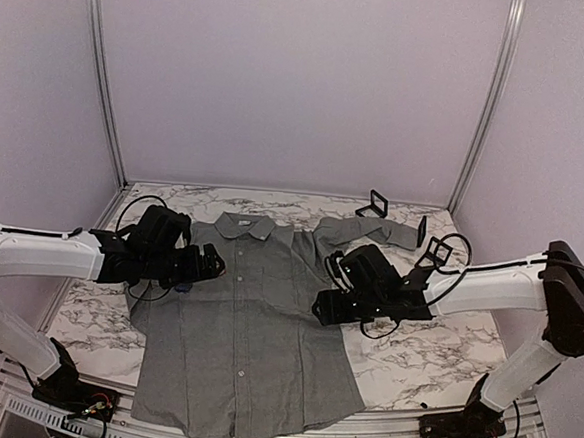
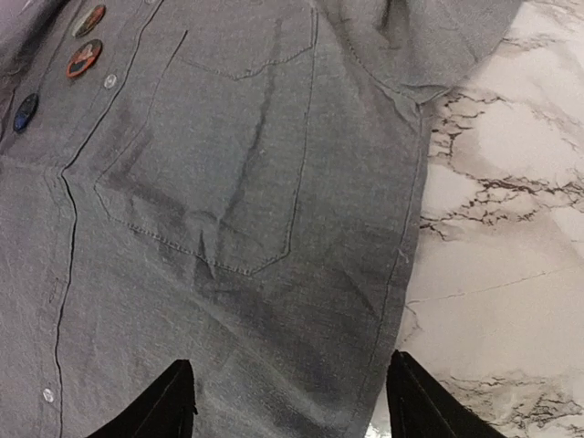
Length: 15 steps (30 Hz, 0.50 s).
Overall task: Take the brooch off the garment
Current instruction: Adjust the flattened clothing at the center of the board.
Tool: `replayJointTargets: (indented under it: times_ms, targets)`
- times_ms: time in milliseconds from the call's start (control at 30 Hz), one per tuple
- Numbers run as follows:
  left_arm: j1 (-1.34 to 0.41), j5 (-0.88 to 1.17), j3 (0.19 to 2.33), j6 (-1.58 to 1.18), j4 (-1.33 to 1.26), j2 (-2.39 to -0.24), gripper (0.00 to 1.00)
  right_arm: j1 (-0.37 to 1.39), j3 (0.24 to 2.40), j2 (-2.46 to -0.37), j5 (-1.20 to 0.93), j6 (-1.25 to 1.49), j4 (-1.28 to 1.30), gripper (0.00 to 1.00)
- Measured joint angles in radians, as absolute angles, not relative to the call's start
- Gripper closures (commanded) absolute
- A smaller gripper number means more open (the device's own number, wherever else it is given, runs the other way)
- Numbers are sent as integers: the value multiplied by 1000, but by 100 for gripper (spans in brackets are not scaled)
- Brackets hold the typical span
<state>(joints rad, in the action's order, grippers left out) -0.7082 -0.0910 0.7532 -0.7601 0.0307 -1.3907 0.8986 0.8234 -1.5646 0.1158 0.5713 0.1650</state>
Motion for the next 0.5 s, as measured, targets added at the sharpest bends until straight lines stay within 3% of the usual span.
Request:
replayJointTargets:
  times_ms: [500]
  targets:
    - [-699,-152,831,-726,19,-1391,1,785,934,-1634,152,515,142,20]
